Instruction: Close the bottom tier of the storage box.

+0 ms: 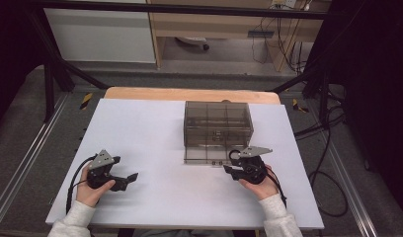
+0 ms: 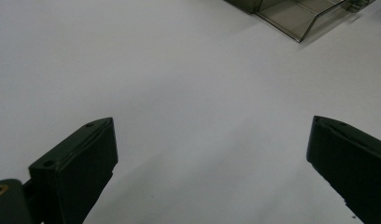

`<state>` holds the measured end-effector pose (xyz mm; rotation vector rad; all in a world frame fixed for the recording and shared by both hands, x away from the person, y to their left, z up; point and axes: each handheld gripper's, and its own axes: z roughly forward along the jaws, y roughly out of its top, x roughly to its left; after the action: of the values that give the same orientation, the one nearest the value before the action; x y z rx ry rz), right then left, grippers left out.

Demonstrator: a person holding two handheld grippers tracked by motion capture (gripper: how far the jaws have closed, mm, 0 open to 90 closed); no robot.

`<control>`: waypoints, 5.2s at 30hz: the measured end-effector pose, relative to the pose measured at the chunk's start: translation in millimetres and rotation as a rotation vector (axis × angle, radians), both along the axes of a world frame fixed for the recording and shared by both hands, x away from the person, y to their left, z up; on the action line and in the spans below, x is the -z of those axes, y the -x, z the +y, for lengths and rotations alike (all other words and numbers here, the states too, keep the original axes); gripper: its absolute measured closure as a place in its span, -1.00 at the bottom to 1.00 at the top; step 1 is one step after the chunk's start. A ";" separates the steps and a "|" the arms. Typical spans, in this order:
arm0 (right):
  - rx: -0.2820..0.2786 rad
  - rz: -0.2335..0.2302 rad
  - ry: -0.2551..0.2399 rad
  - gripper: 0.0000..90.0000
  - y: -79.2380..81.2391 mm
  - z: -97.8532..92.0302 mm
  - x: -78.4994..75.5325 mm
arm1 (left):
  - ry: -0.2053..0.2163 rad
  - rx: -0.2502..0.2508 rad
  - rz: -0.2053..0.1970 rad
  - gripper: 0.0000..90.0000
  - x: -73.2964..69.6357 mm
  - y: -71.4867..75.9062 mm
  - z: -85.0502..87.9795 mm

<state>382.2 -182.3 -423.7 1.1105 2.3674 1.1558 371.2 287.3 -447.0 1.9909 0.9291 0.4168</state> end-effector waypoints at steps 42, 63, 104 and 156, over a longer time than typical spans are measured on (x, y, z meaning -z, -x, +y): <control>0.028 0.032 0.049 1.00 -8.6 8.7 14.6 | 0.005 -0.001 0.001 -0.97 0.2 -0.1 0.0; 0.039 0.021 0.071 1.00 -15.5 12.6 21.4 | 0.005 0.000 0.000 -0.97 -0.1 -0.1 0.1; 0.043 0.001 0.079 1.00 -22.8 16.4 24.5 | 0.002 -0.003 -0.001 -0.97 -0.1 -0.1 0.2; 0.053 -0.027 0.072 1.00 -34.6 19.0 24.0 | -0.006 -0.001 -0.001 -0.97 0.2 -0.6 -0.1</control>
<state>416.9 -163.2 -447.7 1.1195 2.3253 1.0534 371.8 287.2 -447.2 1.9953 0.9287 0.4216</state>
